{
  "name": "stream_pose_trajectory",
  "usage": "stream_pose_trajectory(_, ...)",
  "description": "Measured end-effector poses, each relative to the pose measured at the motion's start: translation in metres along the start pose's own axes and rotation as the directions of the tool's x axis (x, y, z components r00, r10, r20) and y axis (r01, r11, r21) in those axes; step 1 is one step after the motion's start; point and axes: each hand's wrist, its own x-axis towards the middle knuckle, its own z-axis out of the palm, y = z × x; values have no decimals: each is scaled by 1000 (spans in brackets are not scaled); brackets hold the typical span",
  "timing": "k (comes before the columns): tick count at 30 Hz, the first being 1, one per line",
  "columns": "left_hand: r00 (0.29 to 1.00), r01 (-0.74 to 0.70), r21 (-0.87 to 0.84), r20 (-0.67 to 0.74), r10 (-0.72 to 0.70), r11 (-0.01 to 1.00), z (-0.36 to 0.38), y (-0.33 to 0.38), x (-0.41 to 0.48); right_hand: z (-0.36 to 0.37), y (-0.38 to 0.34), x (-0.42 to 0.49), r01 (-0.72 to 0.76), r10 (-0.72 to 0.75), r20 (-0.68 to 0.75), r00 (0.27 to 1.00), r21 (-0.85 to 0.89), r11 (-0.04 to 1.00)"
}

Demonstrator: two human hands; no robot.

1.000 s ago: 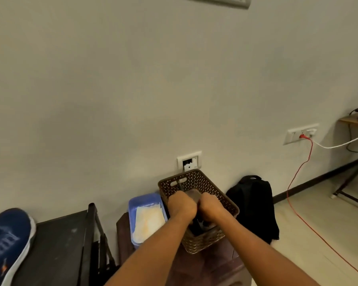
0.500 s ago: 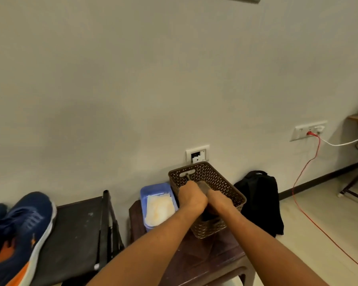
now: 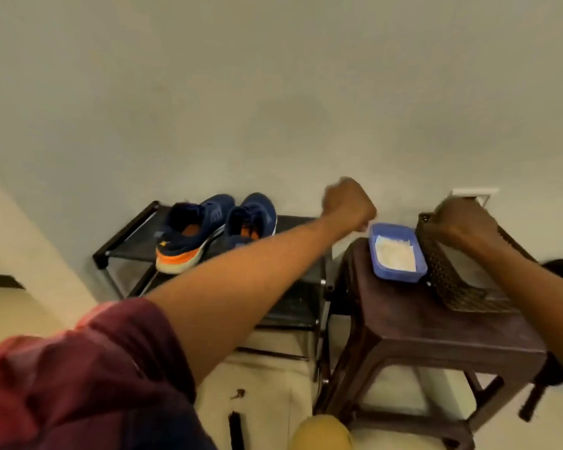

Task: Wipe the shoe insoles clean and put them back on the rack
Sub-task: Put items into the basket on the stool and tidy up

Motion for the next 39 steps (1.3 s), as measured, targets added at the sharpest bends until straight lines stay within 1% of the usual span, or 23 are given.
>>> stream_pose_trajectory(2,998,20,48,-65,-17,999,-45,-21,-11,-14,-52,-21,98,-95,-35,995,85,992)
stream_pose_trajectory(5,984,42,101,-174,-24,994,-107,-59,-42,-18,-134,-68,234,-218,-88,972,276,932)
stream_pose_trajectory(7,971,85,132,-231,-53,988,-142,-88,-67,-13,-186,-106,302,-291,-81,953,311,901)
stream_pose_trajectory(10,959,146,114,-261,-113,983,-171,-131,-102,13,-236,-150,395,-401,-50,915,316,863)
stream_pose_trajectory(11,952,175,133,-275,-133,976,-178,-145,-112,23,-248,-161,412,-425,-35,905,324,851)
stream_pose_trajectory(13,943,218,90,-277,-185,972,-187,-175,-125,46,-269,-178,429,-454,5,891,319,845)
stream_pose_trajectory(15,940,258,64,-247,-235,964,-190,-203,-131,72,-281,-185,408,-446,60,893,309,859)
stream_pose_trajectory(18,927,329,49,-208,-313,943,-183,-250,-135,126,-289,-189,379,-426,101,899,305,873)
stream_pose_trajectory(20,914,377,31,-172,-367,926,-165,-292,-137,174,-286,-196,368,-425,168,889,287,884)
stream_pose_trajectory(23,877,477,68,-108,-469,876,-118,-368,-138,268,-278,-214,321,-388,326,862,240,916)
stream_pose_trajectory(25,843,538,50,-6,-538,842,-81,-415,-143,333,-267,-226,274,-333,419,845,196,942)
stream_pose_trajectory(27,783,613,53,97,-615,789,-39,-467,-146,396,-256,-236,233,-285,506,814,165,958)
stream_pose_trajectory(28,750,649,48,128,-649,759,-16,-492,-148,425,-250,-239,206,-255,546,798,151,967)
stream_pose_trajectory(31,653,745,61,136,-745,664,54,-557,-152,503,-233,-242,151,-179,606,775,98,984)
stream_pose_trajectory(34,589,800,59,117,-800,598,114,-599,-158,570,-220,-238,181,-175,618,766,53,982)
stream_pose_trajectory(36,553,829,19,122,-824,559,145,-619,-160,605,-215,-237,268,-242,627,741,55,962)
stream_pose_trajectory(38,518,855,-27,123,-847,519,168,-637,-158,635,-213,-237,339,-331,629,704,112,934)
stream_pose_trajectory(39,499,866,-46,123,-858,498,176,-643,-157,647,-212,-236,351,-357,625,694,139,926)
